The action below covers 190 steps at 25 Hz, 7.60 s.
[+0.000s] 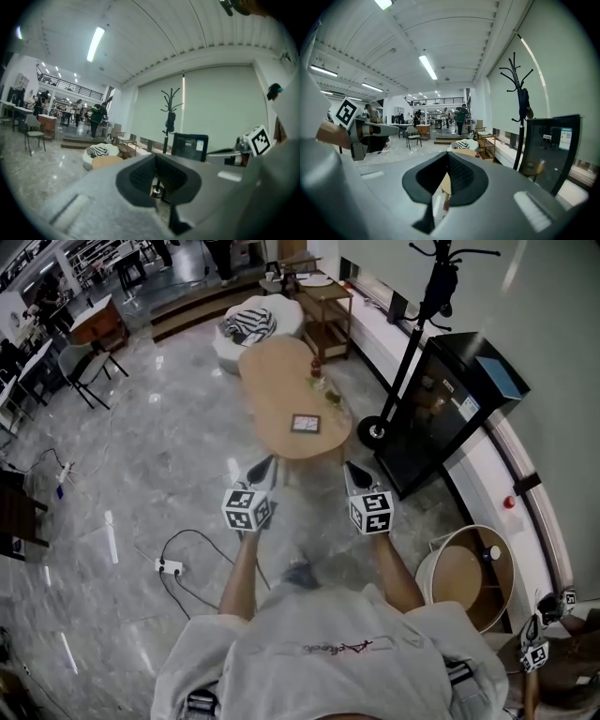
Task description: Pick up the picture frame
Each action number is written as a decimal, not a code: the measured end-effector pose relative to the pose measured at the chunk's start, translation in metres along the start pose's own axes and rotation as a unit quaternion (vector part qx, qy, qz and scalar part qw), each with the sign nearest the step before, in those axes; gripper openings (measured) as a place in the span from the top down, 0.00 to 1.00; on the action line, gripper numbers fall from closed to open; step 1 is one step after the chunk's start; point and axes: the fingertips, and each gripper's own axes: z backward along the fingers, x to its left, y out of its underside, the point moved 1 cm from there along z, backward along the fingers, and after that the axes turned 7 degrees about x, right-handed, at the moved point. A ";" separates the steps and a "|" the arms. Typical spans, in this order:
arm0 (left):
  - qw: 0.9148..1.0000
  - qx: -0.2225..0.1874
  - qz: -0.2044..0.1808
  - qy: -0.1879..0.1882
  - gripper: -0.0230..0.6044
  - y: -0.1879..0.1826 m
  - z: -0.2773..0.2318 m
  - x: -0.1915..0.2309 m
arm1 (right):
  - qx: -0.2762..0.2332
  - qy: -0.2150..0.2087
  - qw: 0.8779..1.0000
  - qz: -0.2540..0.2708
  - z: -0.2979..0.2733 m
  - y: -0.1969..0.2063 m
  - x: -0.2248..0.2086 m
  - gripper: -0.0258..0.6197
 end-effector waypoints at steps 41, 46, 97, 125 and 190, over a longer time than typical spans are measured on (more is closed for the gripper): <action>0.997 0.014 -0.011 0.074 0.96 -0.060 -0.165 0.161 | 0.003 0.060 0.998 -0.027 -0.201 -0.064 -0.043 0.95; 0.997 0.016 -0.010 0.071 0.96 -0.056 -0.166 0.160 | 0.004 0.058 0.998 -0.025 -0.202 -0.062 -0.044 0.95; 0.998 0.045 -0.001 0.040 0.96 -0.143 -0.444 0.262 | 0.027 0.013 0.999 -0.029 -0.437 -0.149 -0.243 0.95; 0.996 0.079 0.036 -0.002 0.96 -0.131 -0.557 0.338 | 0.068 -0.034 0.997 -0.034 -0.575 -0.150 -0.317 0.95; 0.938 0.314 0.137 0.048 0.96 0.218 -0.575 0.366 | 0.276 -0.006 0.946 -0.171 -0.603 0.186 -0.270 0.95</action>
